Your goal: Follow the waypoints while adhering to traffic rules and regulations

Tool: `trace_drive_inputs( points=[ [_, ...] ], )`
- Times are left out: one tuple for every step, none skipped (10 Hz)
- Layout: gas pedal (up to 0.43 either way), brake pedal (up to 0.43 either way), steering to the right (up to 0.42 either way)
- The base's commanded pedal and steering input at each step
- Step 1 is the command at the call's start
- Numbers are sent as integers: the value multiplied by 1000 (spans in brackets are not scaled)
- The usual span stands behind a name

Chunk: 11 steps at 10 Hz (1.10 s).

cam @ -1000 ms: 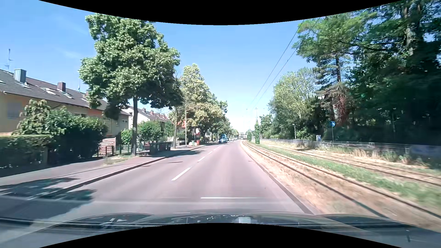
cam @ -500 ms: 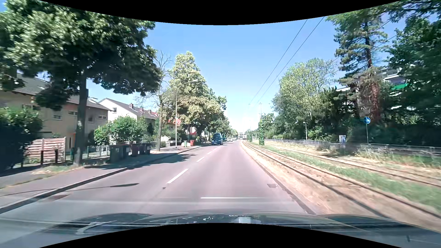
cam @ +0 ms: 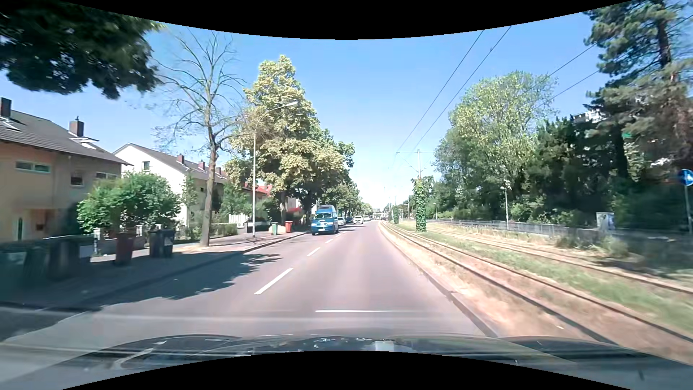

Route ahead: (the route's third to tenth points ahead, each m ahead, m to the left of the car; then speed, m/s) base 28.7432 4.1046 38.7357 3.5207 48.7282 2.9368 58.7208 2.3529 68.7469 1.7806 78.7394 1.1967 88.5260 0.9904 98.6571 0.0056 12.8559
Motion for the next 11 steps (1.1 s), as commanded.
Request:
trace_drive_inputs(
  points=[
    [87, 0, 5],
    [87, 0, 6],
    [87, 0, 6],
    [87, 0, 6],
    [87, 0, 7],
    [87, 0, 7],
    [87, 0, 8],
    [87, 0, 8],
    [87, 0, 8],
    [87, 0, 8],
    [87, 0, 7]
  ],
)
